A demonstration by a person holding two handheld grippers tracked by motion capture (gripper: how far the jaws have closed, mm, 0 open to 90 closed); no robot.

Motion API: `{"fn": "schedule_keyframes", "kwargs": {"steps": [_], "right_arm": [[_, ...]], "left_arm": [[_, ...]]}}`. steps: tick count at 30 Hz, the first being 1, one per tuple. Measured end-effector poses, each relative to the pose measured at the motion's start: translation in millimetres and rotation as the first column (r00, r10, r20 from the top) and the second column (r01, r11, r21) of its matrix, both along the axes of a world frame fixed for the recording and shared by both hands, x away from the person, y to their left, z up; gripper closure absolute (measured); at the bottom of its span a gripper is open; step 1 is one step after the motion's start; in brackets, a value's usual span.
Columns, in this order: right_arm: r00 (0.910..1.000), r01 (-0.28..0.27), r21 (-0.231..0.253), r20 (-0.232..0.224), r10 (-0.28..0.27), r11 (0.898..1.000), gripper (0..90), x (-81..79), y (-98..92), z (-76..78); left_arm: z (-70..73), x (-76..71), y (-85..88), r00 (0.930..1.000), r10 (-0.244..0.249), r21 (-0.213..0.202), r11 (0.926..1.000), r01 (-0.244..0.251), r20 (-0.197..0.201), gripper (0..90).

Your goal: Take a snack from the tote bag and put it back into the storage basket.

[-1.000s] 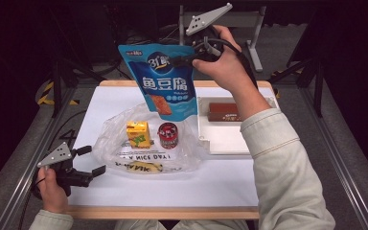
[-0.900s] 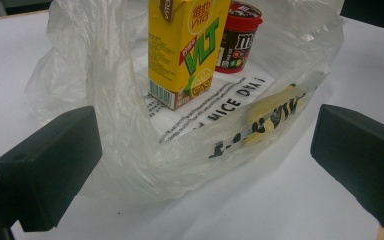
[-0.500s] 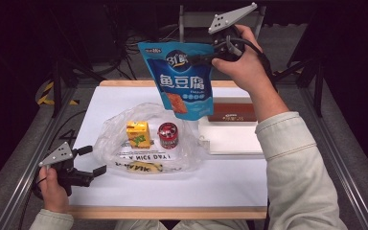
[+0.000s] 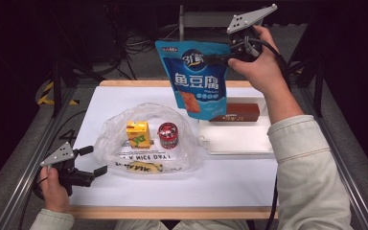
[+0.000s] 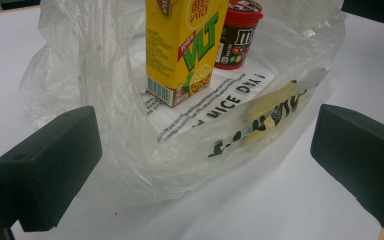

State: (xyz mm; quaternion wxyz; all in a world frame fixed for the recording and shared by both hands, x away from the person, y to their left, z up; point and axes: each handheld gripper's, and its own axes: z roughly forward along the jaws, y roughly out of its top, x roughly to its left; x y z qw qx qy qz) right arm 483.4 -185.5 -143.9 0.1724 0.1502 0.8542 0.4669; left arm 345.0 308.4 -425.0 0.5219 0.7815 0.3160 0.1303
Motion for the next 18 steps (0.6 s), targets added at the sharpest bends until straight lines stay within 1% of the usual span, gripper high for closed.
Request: {"fn": "schedule_keyframes", "kwargs": {"steps": [7, 18], "right_arm": [[0.9995, 0.031, -0.005, -0.002, -0.031, 1.0, 90.0, -0.7, -16.7, -0.6], [0.9981, 0.062, -0.005, -0.005, -0.062, 0.998, 90.0, 0.1, -33.1, -3.6]], "left_arm": [[-0.1, -0.3, -0.6, 1.0, 0.001, -0.003, 1.0, -0.001, -0.009, 0.6], [-0.3, -0.2, -1.0, 1.0, 0.0, -0.001, 1.0, 0.0, -0.009, 0.6]]}}
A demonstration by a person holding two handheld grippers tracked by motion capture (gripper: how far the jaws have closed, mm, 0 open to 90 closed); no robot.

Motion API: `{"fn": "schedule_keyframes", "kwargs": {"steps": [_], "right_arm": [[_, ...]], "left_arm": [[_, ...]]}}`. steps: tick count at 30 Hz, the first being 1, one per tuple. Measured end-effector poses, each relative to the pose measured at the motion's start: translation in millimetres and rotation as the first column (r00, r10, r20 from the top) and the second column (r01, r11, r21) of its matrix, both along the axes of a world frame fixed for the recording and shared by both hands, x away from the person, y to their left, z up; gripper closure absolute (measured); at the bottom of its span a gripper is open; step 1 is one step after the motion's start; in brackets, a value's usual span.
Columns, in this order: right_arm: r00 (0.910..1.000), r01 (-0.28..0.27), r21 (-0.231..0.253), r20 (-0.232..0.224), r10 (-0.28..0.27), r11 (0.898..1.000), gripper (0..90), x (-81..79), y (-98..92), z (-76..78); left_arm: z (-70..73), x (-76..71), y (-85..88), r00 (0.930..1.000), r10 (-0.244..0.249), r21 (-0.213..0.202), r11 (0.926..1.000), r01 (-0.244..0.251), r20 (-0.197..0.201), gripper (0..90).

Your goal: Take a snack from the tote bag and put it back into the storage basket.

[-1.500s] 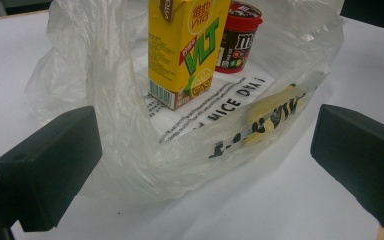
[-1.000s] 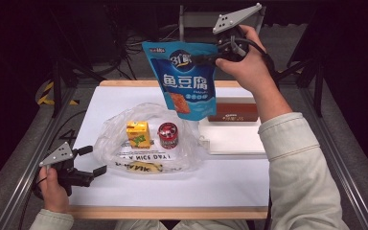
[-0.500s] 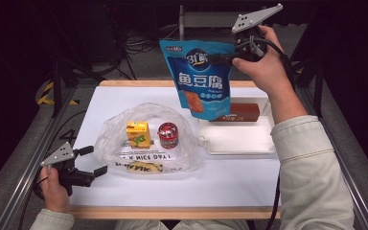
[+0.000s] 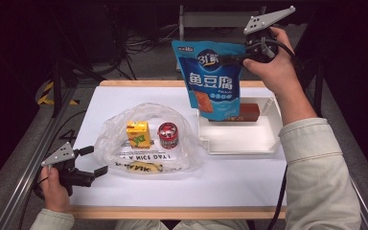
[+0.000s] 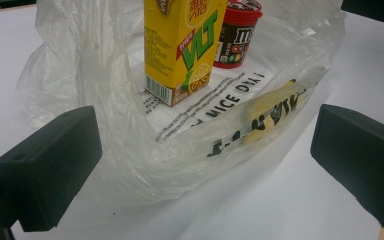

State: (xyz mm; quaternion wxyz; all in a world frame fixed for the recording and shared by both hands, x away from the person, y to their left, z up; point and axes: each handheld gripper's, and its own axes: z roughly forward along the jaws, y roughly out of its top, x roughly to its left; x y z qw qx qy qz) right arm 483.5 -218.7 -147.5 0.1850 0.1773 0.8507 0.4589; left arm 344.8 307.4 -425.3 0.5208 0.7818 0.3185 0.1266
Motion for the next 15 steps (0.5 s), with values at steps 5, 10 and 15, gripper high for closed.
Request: {"fn": "schedule_keyframes", "kwargs": {"steps": [5, 10, 15], "right_arm": [[0.9998, 0.017, -0.005, -0.008, -0.017, 1.0, 90.0, 1.5, -7.1, -3.5], [0.9997, 0.024, -0.008, -0.008, -0.025, 1.0, 90.0, 1.7, -11.9, -4.8], [0.9991, 0.038, -0.002, -0.018, -0.038, 0.999, 90.0, 2.8, -20.2, -8.5]], "left_arm": [[0.0, -0.1, 0.0, 1.0, -0.001, 0.0, 1.0, 0.001, 0.0, 0.6], [0.1, 0.0, 0.4, 1.0, -0.001, -0.002, 1.0, 0.001, 0.004, 0.6], [0.3, -0.3, 0.2, 1.0, -0.002, -0.001, 1.0, 0.002, 0.004, 0.6]]}}
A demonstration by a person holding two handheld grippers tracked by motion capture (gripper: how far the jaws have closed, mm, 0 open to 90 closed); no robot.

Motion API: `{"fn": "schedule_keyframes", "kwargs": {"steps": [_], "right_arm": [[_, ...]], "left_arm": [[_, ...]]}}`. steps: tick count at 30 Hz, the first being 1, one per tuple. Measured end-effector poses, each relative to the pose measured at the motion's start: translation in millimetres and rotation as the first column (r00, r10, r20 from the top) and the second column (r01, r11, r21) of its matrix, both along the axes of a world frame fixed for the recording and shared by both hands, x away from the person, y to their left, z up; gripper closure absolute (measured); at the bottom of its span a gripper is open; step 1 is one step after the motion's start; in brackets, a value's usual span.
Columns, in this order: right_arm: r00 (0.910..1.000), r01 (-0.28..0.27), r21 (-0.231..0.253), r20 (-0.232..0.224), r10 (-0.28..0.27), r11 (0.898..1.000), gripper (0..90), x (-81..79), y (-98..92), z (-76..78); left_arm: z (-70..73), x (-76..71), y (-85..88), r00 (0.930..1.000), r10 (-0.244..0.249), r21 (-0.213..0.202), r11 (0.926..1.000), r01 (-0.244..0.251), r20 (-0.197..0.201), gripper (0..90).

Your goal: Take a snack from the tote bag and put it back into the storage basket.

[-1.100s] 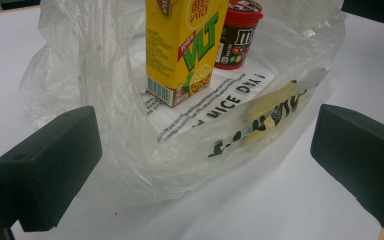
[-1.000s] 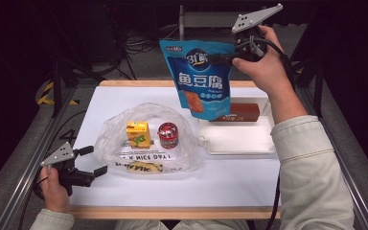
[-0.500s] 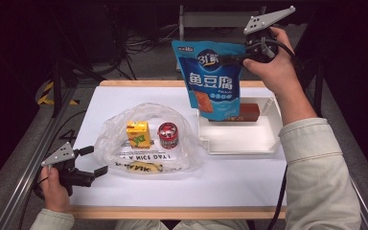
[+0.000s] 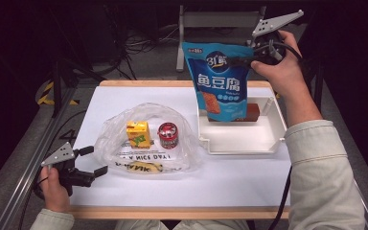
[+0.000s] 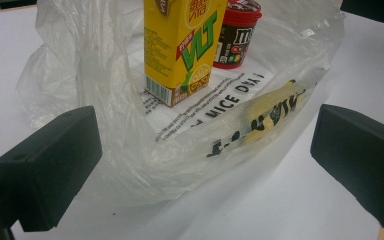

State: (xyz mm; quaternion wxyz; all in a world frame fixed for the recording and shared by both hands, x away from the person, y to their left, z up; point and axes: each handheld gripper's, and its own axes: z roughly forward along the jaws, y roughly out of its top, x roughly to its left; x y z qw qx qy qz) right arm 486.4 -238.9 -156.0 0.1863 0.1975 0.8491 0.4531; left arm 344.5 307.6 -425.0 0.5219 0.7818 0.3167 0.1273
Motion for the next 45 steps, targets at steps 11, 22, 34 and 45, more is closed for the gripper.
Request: {"fn": "schedule_keyframes", "kwargs": {"steps": [11, 22, 34, 45], "right_arm": [[0.9998, -0.001, 0.005, -0.022, 0.002, 1.0, 90.0, 3.6, -7.0, -13.8], [0.9987, -0.02, 0.011, -0.048, 0.021, 1.0, 90.0, 6.9, -8.2, -30.7], [0.9974, -0.026, -0.002, -0.068, 0.026, 1.0, 90.0, 10.0, -7.8, -45.8], [0.996, -0.024, -0.004, -0.087, 0.024, 1.0, 90.0, 13.7, -9.7, -59.1]], "left_arm": [[-0.3, -0.8, 0.3, 1.0, 0.002, 0.002, 1.0, -0.002, -0.004, 0.6], [-0.2, -1.3, 0.9, 1.0, 0.001, 0.006, 1.0, -0.001, -0.001, 0.6], [0.0, -1.4, 1.0, 1.0, -0.003, 0.007, 1.0, 0.003, 0.0, 0.6], [-0.2, -1.5, 0.7, 1.0, -0.002, 0.007, 1.0, 0.002, -0.003, 0.6]]}}
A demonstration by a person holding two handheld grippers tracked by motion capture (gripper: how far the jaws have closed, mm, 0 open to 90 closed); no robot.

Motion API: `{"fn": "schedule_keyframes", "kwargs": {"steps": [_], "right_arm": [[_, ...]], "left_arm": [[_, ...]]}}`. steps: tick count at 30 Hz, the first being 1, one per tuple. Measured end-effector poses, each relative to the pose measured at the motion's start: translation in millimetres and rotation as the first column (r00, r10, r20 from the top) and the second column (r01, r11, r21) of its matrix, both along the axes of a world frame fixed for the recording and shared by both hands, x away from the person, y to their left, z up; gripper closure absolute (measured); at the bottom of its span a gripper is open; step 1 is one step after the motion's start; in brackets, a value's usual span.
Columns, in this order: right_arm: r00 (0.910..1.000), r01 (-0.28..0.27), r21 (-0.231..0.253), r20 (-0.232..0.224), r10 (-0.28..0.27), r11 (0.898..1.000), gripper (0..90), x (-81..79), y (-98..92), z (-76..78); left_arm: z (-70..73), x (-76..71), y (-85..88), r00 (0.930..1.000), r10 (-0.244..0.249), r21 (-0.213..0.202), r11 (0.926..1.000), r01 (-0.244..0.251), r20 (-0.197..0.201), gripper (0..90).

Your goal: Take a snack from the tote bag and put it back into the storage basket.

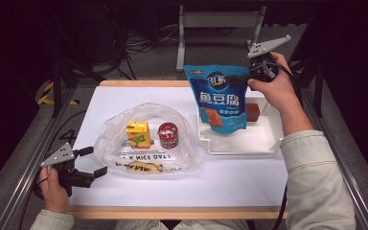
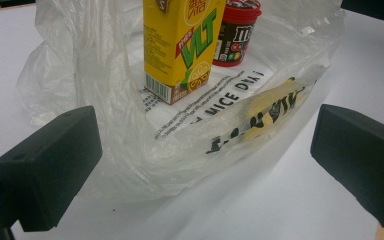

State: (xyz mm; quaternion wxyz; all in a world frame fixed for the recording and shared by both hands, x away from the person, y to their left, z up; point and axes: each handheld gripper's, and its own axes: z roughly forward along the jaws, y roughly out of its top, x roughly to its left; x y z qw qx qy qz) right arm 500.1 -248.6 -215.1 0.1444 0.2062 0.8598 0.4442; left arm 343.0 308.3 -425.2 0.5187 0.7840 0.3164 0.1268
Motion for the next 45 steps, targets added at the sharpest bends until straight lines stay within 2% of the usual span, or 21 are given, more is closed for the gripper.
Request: {"fn": "schedule_keyframes", "kwargs": {"steps": [21, 37, 45], "right_arm": [[0.9998, 0.005, 0.008, -0.02, -0.005, 1.0, 90.0, 4.6, -4.9, -21.8], [0.9997, 0.01, 0.021, -0.024, -0.009, 1.0, 90.0, 7.7, -10.1, -30.2], [0.9991, 0.016, 0.025, -0.039, -0.015, 1.0, 90.0, 7.9, -18.9, -32.7]], "left_arm": [[-0.1, 0.1, -0.6, 1.0, -0.002, 0.0, 1.0, 0.002, 0.0, 0.6], [-0.1, 0.0, -0.3, 1.0, 0.001, 0.002, 1.0, -0.001, 0.0, 0.6], [-0.1, -0.1, -0.4, 1.0, -0.001, 0.002, 1.0, 0.001, 0.0, 0.6]]}}
